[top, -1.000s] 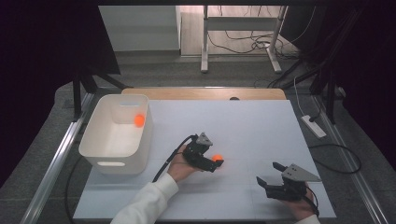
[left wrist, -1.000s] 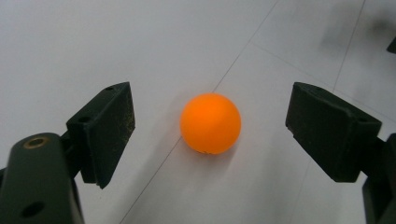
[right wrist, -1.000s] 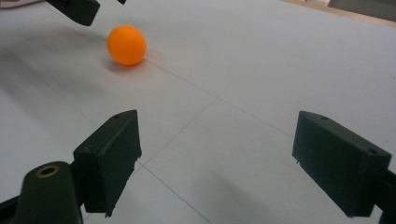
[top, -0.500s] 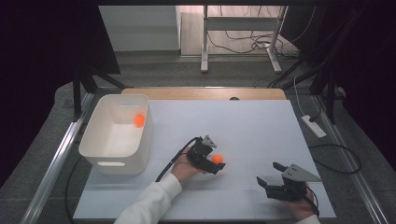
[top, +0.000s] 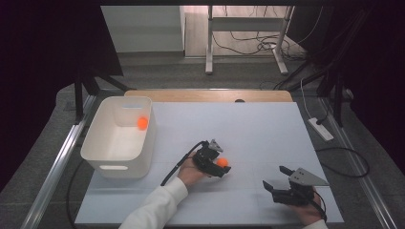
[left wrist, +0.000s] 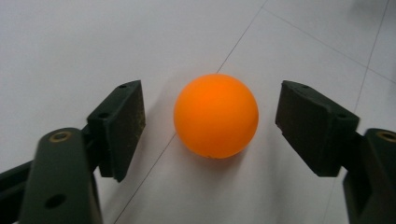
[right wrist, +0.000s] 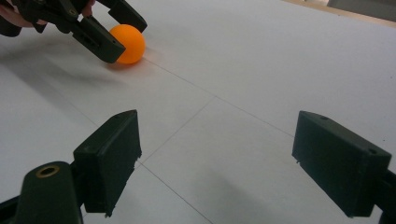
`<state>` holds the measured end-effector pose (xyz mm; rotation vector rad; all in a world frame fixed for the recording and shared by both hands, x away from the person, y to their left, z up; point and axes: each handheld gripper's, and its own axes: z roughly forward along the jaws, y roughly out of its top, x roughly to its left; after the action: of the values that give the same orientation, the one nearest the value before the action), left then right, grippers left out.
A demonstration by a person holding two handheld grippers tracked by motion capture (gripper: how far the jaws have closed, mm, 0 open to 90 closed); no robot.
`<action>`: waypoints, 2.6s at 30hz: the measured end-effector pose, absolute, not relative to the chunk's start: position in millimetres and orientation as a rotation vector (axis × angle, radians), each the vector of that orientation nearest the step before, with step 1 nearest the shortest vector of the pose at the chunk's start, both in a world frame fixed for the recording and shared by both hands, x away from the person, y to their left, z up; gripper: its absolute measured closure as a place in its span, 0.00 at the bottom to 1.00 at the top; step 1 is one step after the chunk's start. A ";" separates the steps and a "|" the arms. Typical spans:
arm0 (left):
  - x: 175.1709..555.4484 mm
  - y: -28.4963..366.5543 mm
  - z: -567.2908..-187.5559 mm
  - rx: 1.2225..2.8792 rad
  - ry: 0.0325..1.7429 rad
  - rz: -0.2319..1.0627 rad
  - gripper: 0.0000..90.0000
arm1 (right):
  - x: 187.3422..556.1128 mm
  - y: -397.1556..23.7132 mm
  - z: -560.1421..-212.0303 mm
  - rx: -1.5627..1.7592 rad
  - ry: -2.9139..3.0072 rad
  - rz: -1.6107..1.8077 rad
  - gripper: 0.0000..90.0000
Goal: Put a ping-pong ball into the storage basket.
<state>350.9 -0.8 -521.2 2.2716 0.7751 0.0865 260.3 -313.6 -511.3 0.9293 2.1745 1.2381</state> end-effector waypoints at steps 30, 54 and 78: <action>348.0 4.4 -514.1 2.233 0.754 0.058 0.56 | 260.1 -314.5 -510.8 0.930 2.169 1.236 0.17; 330.2 17.3 -485.8 2.153 0.692 0.126 0.56 | 259.8 -314.2 -510.2 0.929 2.165 1.238 0.17; 323.4 33.8 -462.2 2.087 0.674 0.181 0.56 | 260.2 -314.0 -510.0 0.934 2.162 1.240 0.17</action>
<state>323.4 33.8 -462.2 2.0873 0.6739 0.1815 260.2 -314.0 -510.0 0.9338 2.1621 1.2395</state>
